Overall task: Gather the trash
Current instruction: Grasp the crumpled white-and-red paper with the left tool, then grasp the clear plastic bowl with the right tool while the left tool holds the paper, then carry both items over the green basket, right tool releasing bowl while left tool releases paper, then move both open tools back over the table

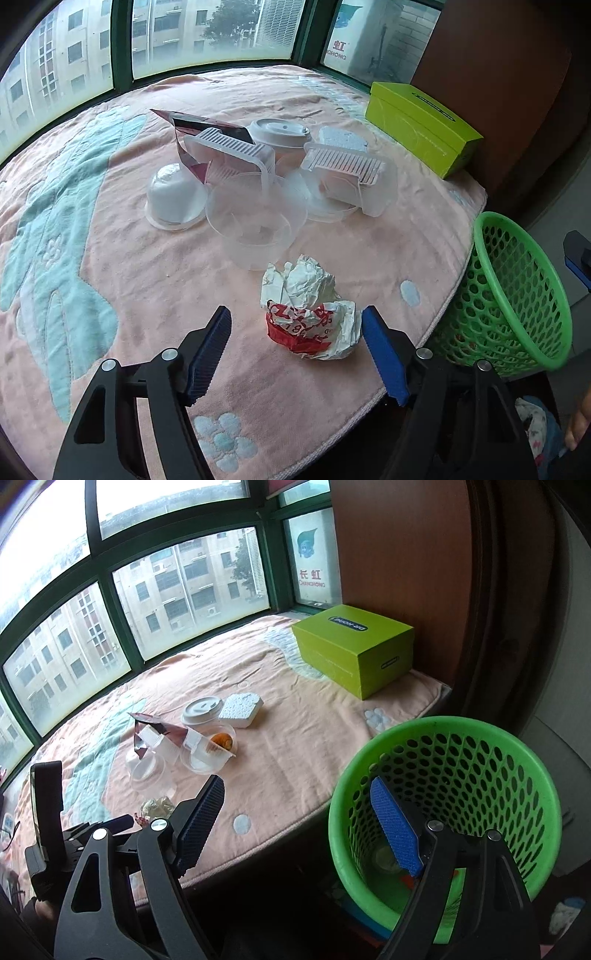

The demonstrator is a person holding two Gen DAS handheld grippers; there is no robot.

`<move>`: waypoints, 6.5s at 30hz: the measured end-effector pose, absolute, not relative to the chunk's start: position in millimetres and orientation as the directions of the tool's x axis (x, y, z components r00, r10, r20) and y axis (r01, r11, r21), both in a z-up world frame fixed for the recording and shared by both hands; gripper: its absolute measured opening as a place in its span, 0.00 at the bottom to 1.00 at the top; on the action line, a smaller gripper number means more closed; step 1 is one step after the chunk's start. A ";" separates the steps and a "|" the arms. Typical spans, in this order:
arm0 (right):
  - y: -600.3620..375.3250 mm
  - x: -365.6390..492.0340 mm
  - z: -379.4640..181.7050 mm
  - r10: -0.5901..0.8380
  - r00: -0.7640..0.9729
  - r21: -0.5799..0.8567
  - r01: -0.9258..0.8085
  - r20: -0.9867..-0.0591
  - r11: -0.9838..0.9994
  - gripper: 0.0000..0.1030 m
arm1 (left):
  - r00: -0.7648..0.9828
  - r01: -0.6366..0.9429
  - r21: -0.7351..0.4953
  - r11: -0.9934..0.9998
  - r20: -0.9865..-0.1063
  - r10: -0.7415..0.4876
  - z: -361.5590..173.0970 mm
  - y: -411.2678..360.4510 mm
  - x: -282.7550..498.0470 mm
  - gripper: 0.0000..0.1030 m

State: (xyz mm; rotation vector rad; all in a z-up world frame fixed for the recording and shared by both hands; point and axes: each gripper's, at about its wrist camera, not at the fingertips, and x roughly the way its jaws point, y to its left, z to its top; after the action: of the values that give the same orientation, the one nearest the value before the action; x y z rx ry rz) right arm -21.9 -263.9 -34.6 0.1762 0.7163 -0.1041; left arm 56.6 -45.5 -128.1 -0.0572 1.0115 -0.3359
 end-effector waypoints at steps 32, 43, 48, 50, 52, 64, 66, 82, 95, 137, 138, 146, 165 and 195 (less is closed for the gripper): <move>-174.7 23.4 -56.6 0.178 0.712 0.126 -0.126 -0.679 0.984 0.79 | 0.633 0.160 -0.262 0.952 -0.712 -0.303 -70.0 38.6 21.2 0.38; -117.2 57.9 -95.3 0.233 0.670 0.073 -0.259 -0.704 0.963 0.78 | 0.675 0.062 -0.281 0.958 -0.695 -0.248 -62.1 79.5 27.5 0.38; -106.3 72.1 -108.9 0.221 0.656 0.051 -0.268 -0.722 0.962 0.78 | 0.676 0.047 -0.288 0.956 -0.696 -0.243 -64.7 85.1 30.1 0.38; -104.1 79.2 -113.7 0.219 0.646 0.053 -0.265 -0.731 0.963 0.78 | 0.675 0.041 -0.290 0.956 -0.698 -0.241 -66.0 87.0 32.1 0.38; -101.8 84.2 -116.7 0.220 0.643 0.055 -0.267 -0.733 0.962 0.78 | 0.673 0.036 -0.292 0.956 -0.700 -0.239 -67.8 88.7 33.4 0.38; -91.3 107.1 -130.4 0.228 0.609 0.074 -0.266 -0.760 0.961 0.64 | 0.667 0.030 -0.301 0.953 -0.704 -0.243 -70.7 89.2 40.5 0.38; -91.1 107.4 -129.6 0.238 0.607 0.081 -0.274 -0.759 0.958 0.60 | 0.667 0.029 -0.303 0.953 -0.704 -0.244 -71.1 89.4 41.1 0.38; -117.8 84.0 -99.3 0.243 0.640 0.108 -0.242 -0.729 0.964 0.58 | 0.666 0.075 -0.317 0.945 -0.690 -0.284 -63.5 68.8 47.4 0.38; -186.6 45.0 -67.2 0.105 0.689 0.073 -0.076 -0.718 0.994 0.58 | 0.650 0.209 -0.319 0.924 -0.661 -0.375 -44.8 9.3 56.7 0.38; -389.6 -89.8 -49.1 -0.282 0.646 0.078 0.469 -0.710 0.880 0.70 | 0.394 0.654 -0.279 0.703 -0.667 -0.632 -27.3 -230.8 42.2 0.38; -391.0 -91.9 -47.9 -0.289 0.645 0.075 0.475 -0.707 0.877 0.70 | 0.389 0.658 -0.278 0.700 -0.670 -0.632 -28.3 -233.8 41.2 0.38; -400.3 -104.5 -42.7 -0.314 0.654 0.087 0.504 -0.689 0.859 0.72 | 0.337 0.685 -0.282 0.672 -0.695 -0.635 -39.2 -262.0 38.7 0.41; -395.1 -105.9 -36.1 -0.307 0.676 0.098 0.491 -0.670 0.866 0.74 | 0.341 0.690 -0.279 0.668 -0.689 -0.640 -40.0 -252.9 29.6 0.62; -265.4 -4.4 -34.1 -0.034 0.742 0.094 0.131 -0.670 0.987 0.77 | 0.660 0.154 -0.146 0.977 -0.721 -0.212 -65.8 -6.6 117.0 0.62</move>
State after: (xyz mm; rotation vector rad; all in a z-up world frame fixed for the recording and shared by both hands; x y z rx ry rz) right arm -4.4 -265.4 -34.1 0.1386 0.7299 -0.0910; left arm 117.0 -6.6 -65.8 -0.0746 0.8250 -0.2074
